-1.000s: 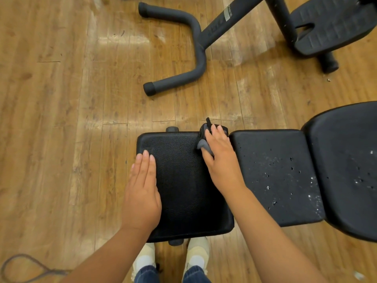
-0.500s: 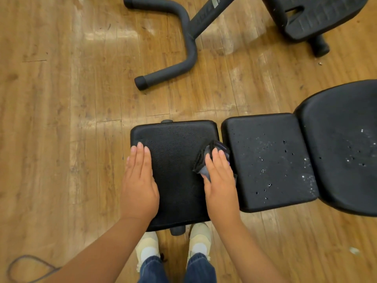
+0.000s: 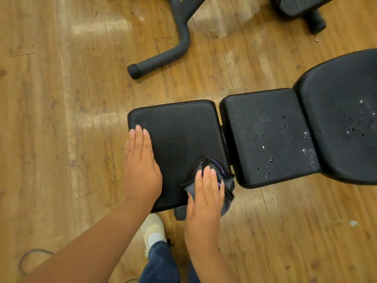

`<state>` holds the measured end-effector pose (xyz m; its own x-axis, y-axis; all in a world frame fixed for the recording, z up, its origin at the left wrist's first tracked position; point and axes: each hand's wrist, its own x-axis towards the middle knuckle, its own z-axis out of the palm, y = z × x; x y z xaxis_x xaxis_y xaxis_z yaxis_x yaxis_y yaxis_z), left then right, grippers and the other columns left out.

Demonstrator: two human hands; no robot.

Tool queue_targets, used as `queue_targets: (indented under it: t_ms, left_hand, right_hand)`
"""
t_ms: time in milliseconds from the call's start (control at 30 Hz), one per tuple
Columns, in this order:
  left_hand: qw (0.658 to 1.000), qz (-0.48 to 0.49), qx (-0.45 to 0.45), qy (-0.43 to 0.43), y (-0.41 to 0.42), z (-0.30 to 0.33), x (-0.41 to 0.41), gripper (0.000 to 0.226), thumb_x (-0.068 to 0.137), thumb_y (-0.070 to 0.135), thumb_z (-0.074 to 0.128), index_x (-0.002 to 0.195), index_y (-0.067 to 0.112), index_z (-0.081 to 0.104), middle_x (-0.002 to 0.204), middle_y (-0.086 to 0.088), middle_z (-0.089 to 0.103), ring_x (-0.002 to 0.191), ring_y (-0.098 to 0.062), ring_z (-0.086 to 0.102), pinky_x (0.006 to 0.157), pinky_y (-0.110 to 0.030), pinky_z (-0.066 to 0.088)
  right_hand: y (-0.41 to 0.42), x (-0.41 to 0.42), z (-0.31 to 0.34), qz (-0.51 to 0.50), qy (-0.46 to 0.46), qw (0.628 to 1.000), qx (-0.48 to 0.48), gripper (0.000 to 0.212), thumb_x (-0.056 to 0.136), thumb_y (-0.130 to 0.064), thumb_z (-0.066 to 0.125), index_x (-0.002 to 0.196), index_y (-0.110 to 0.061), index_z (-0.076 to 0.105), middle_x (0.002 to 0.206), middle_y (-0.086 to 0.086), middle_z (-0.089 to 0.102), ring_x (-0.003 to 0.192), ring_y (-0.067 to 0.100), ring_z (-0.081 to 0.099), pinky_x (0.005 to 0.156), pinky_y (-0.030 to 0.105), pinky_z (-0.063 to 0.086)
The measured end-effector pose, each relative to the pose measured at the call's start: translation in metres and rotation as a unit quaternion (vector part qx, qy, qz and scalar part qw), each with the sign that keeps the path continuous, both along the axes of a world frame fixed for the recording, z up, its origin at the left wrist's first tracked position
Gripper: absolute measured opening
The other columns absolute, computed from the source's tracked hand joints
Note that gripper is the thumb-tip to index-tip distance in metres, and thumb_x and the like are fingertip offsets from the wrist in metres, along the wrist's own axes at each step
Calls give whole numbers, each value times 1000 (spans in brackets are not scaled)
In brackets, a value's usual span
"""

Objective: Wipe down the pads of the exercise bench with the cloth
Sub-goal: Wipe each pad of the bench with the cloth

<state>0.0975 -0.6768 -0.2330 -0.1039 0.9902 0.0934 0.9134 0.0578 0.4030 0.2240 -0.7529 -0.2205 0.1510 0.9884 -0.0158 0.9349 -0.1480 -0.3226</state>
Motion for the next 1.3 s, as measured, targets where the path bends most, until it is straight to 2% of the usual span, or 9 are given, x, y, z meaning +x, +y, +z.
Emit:
queue_targets:
  t_ms: [300,367,500,600,733,800,967,1100,1300]
  left_hand:
    - [1000,-15,0,-2,2,-3,-4,51,93,3,30,143,-7,29,152,-22,26,143,-30,17,116,-43,18]
    - [1000,-15,2,-1,1,-2,-4,50,95,7,27,143,-6,29,152,-21,26,143,-28,17,116,-42,18]
    - [1000,-12,1,-7,1,0,-2,51,96,12,23,143,-4,28,152,-19,26,143,-24,14,115,-43,21]
    - [1000,-15,-4,-6,-1,2,-2,51,97,13,23,145,-2,26,154,-16,23,144,-22,11,116,-42,20]
    - [1000,-9,-5,-3,-2,3,-2,51,97,13,21,145,-2,26,154,-15,24,145,-22,12,117,-41,17]
    - [1000,-8,-3,0,-2,2,-3,51,96,11,23,145,-2,27,154,-16,24,145,-24,13,117,-41,15]
    - [1000,-3,-11,13,-1,3,-1,54,91,8,23,145,-2,27,153,-17,25,144,-27,16,118,-37,8]
    - [1000,-8,-17,14,0,5,-2,56,91,8,23,145,-2,26,154,-17,24,144,-27,15,118,-36,7]
    - [1000,-9,-24,12,-1,6,-1,57,90,8,22,146,-1,24,155,-16,21,145,-24,9,118,-37,7]
  right_hand:
    - [-29,-60,-6,60,-9,997,-54,106,61,-26,81,143,-2,19,150,14,4,143,23,-7,114,42,5]
    - [-32,-55,-7,89,14,996,-26,93,74,-17,67,146,-3,10,152,12,3,143,23,-1,115,43,6]
    - [-29,-29,-9,111,37,993,30,51,87,-1,33,138,-3,29,149,11,22,141,21,15,114,41,13]
    - [-16,-15,-8,31,49,998,32,57,80,2,34,137,-5,31,146,11,32,142,17,10,113,40,15]
    - [4,-2,-1,-12,62,997,37,54,82,3,49,135,-3,40,142,14,41,137,21,25,112,38,18]
    - [18,3,-1,-24,59,997,44,47,86,-6,41,134,-2,43,141,15,43,135,22,29,111,40,21]
    - [43,10,-1,-15,52,997,47,47,88,-11,33,132,0,46,141,15,43,134,26,34,112,40,19]
    - [95,18,-2,-11,30,998,45,43,87,1,51,130,3,47,138,21,45,132,32,37,112,44,22]
    - [198,27,-3,19,20,1000,14,33,96,-7,41,128,-1,46,137,15,43,129,26,36,111,30,18]
